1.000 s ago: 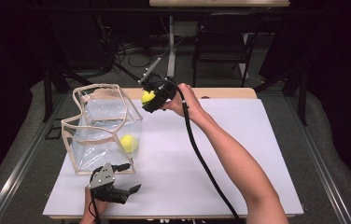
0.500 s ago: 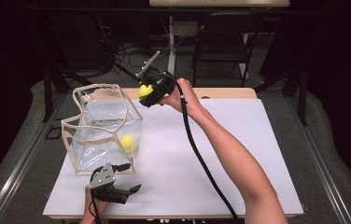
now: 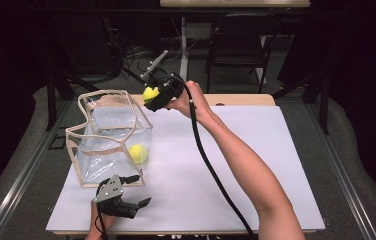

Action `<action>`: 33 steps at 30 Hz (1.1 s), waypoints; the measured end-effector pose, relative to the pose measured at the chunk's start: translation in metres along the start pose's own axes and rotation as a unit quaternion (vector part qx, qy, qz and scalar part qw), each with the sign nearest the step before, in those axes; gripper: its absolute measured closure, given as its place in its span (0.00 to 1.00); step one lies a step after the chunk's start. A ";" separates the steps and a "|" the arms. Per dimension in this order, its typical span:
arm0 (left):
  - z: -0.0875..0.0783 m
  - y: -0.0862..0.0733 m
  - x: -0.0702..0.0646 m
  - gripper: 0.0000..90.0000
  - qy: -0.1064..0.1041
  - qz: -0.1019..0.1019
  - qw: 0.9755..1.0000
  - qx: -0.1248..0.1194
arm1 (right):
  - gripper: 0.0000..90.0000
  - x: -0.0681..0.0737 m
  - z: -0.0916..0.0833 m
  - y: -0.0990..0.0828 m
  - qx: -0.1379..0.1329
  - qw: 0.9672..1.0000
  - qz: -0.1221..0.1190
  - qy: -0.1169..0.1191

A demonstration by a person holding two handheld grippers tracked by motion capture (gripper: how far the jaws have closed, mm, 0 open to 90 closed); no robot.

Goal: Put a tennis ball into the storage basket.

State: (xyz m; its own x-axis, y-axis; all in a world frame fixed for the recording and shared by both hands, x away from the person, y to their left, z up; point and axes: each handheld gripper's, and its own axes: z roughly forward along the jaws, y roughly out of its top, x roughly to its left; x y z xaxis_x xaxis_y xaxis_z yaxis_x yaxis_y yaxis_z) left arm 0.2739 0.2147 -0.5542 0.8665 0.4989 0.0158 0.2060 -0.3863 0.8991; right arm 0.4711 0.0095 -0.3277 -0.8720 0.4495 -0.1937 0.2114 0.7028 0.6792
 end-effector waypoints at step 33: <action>0.000 0.000 0.000 0.18 -0.001 0.000 1.000 -0.001 | 0.29 0.013 0.000 0.023 -0.033 0.999 -0.011 -0.009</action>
State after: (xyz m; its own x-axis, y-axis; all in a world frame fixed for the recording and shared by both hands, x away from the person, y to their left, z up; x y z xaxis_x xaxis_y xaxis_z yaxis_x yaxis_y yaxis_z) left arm 0.2740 0.2143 -0.5544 0.8675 0.4972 0.0145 0.2057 -0.3852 0.8996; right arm 0.4650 0.0319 -0.3147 -0.8682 0.4441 -0.2211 0.1617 0.6747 0.7202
